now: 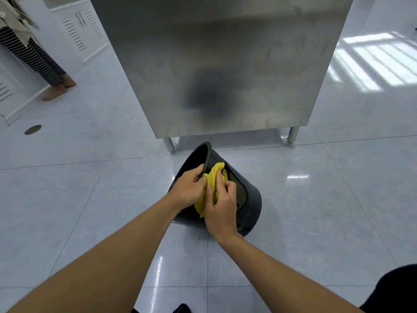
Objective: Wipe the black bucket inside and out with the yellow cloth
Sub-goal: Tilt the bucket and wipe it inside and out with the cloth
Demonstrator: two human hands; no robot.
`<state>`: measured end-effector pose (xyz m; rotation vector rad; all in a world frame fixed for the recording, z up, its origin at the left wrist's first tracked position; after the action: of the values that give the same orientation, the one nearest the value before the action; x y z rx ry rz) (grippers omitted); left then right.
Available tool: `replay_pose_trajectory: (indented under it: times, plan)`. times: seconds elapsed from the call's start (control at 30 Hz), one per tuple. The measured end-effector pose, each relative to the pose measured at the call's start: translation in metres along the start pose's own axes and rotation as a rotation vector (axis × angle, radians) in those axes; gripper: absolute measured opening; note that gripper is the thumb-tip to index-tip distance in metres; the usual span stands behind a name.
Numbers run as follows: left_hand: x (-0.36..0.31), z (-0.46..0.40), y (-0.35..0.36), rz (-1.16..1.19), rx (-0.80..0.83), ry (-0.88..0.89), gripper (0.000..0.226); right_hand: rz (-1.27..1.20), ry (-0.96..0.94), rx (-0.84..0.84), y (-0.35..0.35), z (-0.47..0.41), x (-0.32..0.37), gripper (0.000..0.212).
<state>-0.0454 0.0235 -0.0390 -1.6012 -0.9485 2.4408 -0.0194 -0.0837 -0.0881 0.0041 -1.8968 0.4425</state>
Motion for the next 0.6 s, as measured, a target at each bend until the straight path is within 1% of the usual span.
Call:
replay_pose_trajectory:
  times: [0.07, 0.13, 0.17, 0.23, 0.3, 0.37, 0.43, 0.5, 0.6]
  plan:
    - [-0.001, 0.001, 0.001, 0.009, -0.018, 0.020, 0.041, 0.046, -0.010, -0.003, -0.002, -0.002, 0.000, 0.054]
    - [-0.003, 0.002, 0.000, 0.050, -0.053, 0.027, 0.029, 0.121, -0.002, -0.004, -0.005, -0.003, -0.004, 0.057]
    - [-0.003, 0.002, -0.001, 0.065, -0.085, 0.020, 0.026, 0.164, 0.003, -0.001, -0.007, -0.003, -0.007, 0.058]
    - [0.001, 0.001, -0.005, 0.080, -0.138, -0.001, 0.026, 0.240, 0.016, 0.022, -0.011, 0.001, -0.018, 0.054]
    - [0.008, -0.001, -0.011, 0.099, -0.197, -0.053, 0.024, 0.291, 0.067, 0.048, -0.017, 0.006, -0.038, 0.051]
    - [0.015, -0.001, -0.016, 0.122, -0.244, -0.140, 0.018, 0.328, 0.152, 0.051, -0.026, 0.011, -0.061, 0.052]
    - [0.018, -0.003, -0.016, 0.098, -0.264, -0.175, 0.017, 0.347, 0.245, 0.046, -0.034, 0.014, -0.078, 0.052]
    - [0.017, -0.003, -0.014, 0.038, -0.265, -0.163, 0.016, 0.336, 0.304, 0.041, -0.036, 0.015, -0.082, 0.051]
    - [0.014, -0.003, -0.012, -0.046, -0.253, -0.089, 0.017, 0.287, 0.302, 0.040, -0.029, 0.013, -0.067, 0.052]
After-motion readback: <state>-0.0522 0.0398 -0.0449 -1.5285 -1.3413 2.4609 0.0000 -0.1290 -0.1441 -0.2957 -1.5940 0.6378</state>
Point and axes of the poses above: each hand's wrist, its own z-axis away from the middle knuckle, its own y-axis out of the palm, x = y × z, the point moved 7 cm from there along -z, towards the middle knuckle, and after that the axes turned 1 degree about -y, right-handed, at the moved point
